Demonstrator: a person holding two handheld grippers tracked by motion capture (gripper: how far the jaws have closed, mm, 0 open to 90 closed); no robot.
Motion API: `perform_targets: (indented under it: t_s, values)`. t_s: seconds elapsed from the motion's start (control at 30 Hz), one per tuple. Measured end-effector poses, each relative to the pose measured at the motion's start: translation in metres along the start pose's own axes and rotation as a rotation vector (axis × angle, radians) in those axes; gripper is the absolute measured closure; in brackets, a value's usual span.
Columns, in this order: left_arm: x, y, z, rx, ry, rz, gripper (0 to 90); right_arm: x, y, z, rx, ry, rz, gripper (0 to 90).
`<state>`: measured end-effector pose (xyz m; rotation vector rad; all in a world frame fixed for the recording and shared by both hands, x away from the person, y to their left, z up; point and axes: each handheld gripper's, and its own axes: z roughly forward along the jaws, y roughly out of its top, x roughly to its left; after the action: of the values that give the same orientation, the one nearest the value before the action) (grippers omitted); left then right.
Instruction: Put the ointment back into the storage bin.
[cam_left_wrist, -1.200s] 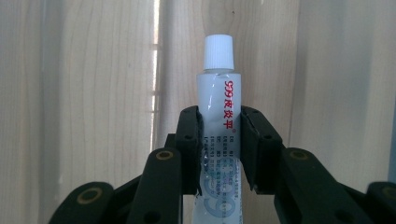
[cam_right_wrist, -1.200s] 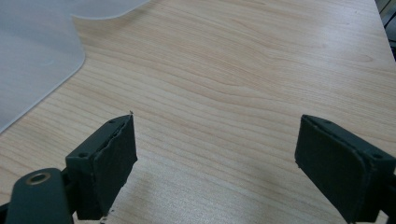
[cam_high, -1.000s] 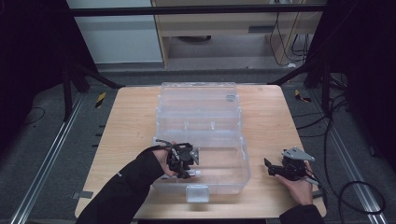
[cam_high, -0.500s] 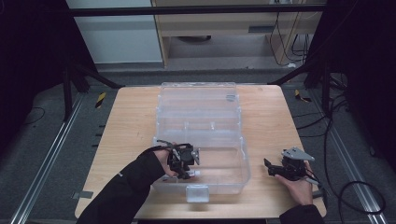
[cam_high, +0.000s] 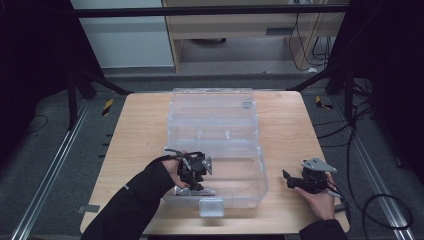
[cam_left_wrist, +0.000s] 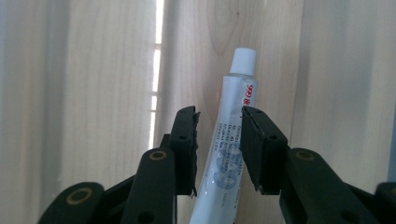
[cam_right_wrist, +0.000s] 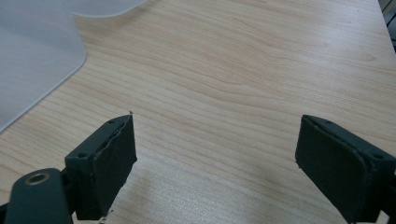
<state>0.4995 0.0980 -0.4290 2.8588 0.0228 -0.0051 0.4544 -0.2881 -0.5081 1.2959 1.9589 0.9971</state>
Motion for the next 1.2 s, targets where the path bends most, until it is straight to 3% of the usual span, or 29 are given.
perform_targets:
  t_s: [0.03,0.1,0.27,0.3,0.43,0.77,1.07,1.2]
  values:
    - [-0.005,-0.002,-0.003,-0.004,0.0,-0.061,64.7,0.0,0.0,0.0,0.0,0.0,0.0,12.7]
    - [-0.005,-0.004,-0.011,-0.036,0.019,-0.044,63.0,0.0,0.0,0.0,0.0,-0.001,0.001,12.7]
    - [-0.009,-0.012,-0.026,-0.102,0.056,-0.064,58.2,0.0,0.0,0.0,0.001,-0.001,0.003,12.7]
    - [-0.013,-0.014,-0.028,-0.128,0.059,-0.113,57.5,0.0,0.0,0.0,0.001,-0.001,0.004,12.7]
    - [-0.011,-0.019,-0.04,-0.183,0.086,-0.075,53.7,0.0,0.0,0.0,0.001,-0.002,0.005,12.7]
    - [-0.018,-0.046,-0.064,-0.399,0.155,-0.19,46.5,0.0,0.0,0.0,0.0,-0.003,0.009,12.7]
    - [-0.028,-0.062,-0.076,-0.489,0.195,-0.238,46.7,0.0,0.0,0.0,0.005,0.001,0.018,12.7]
    - [-0.034,-0.075,-0.082,-0.529,0.223,-0.279,47.9,0.0,0.0,0.0,0.006,0.002,0.018,12.7]
